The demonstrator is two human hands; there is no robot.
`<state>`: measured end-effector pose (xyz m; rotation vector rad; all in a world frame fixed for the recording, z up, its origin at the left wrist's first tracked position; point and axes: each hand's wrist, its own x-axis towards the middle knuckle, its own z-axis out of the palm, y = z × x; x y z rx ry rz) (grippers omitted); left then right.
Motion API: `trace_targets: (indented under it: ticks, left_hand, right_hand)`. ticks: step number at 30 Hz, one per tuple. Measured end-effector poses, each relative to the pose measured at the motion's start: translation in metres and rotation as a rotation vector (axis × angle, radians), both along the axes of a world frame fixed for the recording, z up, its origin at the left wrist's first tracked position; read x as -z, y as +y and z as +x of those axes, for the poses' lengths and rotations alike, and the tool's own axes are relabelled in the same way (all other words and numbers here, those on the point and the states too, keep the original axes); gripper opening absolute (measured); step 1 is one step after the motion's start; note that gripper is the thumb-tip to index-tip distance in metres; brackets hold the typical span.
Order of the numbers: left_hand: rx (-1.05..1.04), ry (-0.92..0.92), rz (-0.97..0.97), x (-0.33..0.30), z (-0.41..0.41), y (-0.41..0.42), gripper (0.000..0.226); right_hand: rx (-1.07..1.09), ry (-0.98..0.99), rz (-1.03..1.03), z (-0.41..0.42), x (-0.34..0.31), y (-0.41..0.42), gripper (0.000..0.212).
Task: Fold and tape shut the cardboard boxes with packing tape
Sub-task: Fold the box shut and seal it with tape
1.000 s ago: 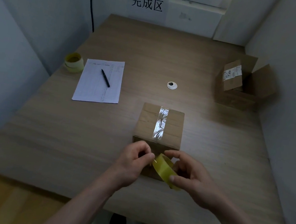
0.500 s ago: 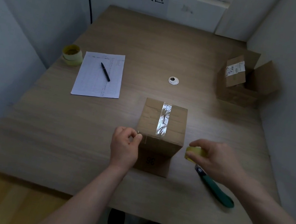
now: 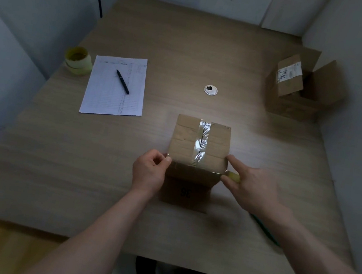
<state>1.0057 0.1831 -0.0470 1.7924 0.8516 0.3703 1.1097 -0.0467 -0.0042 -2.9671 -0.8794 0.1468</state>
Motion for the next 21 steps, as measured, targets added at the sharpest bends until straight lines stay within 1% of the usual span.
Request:
trace_targets:
  ticks: [3,5,7,8,9,10,11,12,13,14,15,16,17,18,20,21]
  left_hand:
    - [-0.053,0.015,-0.123,0.0,0.005,0.005,0.028]
    - [-0.151,-0.024,-0.323,0.0,0.009,0.008,0.023]
    - [-0.225,-0.052,-0.582,0.001,0.013,0.015,0.033]
    - [-0.234,-0.068,-0.665,0.001,0.015,0.019,0.037]
    - [-0.236,-0.095,-0.704,0.0,0.019,0.022,0.036]
    - [-0.222,-0.112,-0.627,-0.003,0.022,0.025,0.029]
    - [-0.156,-0.102,-0.392,-0.005,0.025,0.026,0.026]
    - [0.012,-0.072,0.006,-0.008,0.029,0.026,0.035]
    - [0.254,-0.056,0.392,-0.006,0.033,0.025,0.052]
    - [0.492,-0.038,0.681,-0.004,0.039,0.023,0.065]
    - [0.682,-0.011,0.848,-0.004,0.045,0.02,0.07]
    - [0.814,0.001,0.923,-0.004,0.051,0.018,0.07]
    - [0.88,-0.013,0.973,-0.001,0.055,0.018,0.066]
    - [0.901,-0.034,1.021,0.002,0.057,0.018,0.062]
    - [0.878,-0.089,1.114,0.004,0.057,0.02,0.06]
    - [0.866,-0.1,1.122,0.006,0.056,0.021,0.06]
  right_hand:
    - [0.036,0.033,0.016,-0.001,0.007,0.004,0.057]
    - [0.057,0.042,0.045,0.0,0.01,0.008,0.058]
    - [0.062,0.04,0.082,0.001,0.011,0.009,0.058]
    - [0.061,0.042,0.093,0.001,0.012,0.01,0.058]
    - [0.06,0.045,0.098,0.002,0.012,0.01,0.058]
    - [0.06,0.048,0.101,0.003,0.011,0.011,0.058]
    - [0.06,0.05,0.104,0.004,0.011,0.011,0.058]
    - [0.057,0.052,0.105,0.005,0.012,0.012,0.058]
    - [0.052,0.056,0.106,0.006,0.012,0.012,0.059]
    - [0.045,0.058,0.11,0.006,0.012,0.012,0.059]
    - [0.038,0.057,0.121,0.006,0.011,0.011,0.059]
    - [0.033,0.056,0.135,0.006,0.011,0.011,0.059]
    - [0.028,0.055,0.148,0.006,0.011,0.01,0.059]
    - [0.025,0.055,0.156,0.007,0.013,0.01,0.059]
    - [0.023,0.062,0.169,0.009,0.015,0.01,0.06]
    - [0.022,0.075,0.186,0.01,0.016,0.009,0.061]
